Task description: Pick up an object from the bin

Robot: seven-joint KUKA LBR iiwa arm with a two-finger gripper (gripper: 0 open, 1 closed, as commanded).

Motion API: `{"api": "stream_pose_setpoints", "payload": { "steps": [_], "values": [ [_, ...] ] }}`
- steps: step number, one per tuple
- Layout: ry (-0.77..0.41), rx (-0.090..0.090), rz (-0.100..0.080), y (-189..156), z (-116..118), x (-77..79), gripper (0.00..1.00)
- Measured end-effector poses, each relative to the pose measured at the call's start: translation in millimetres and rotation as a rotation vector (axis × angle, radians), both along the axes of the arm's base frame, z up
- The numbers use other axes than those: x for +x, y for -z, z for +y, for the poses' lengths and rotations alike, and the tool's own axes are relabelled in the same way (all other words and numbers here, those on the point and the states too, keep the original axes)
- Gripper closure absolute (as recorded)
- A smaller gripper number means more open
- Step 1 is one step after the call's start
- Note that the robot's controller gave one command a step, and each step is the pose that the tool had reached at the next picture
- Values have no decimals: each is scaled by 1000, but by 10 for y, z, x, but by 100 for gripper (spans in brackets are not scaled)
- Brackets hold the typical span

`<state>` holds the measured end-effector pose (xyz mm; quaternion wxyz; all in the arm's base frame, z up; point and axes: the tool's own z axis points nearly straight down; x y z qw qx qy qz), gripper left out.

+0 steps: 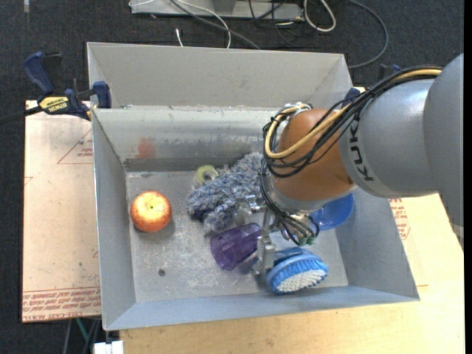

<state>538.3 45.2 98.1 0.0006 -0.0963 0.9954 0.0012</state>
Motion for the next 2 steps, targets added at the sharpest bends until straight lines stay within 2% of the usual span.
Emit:
{"api": "stream_pose_setpoints", "payload": {
  "steps": [1, 2],
  "values": [
    [-25, 2, 2, 155, -83, -7, 0],
    [-194, 4, -2, -58, 220, -23, 0]
  ]
}}
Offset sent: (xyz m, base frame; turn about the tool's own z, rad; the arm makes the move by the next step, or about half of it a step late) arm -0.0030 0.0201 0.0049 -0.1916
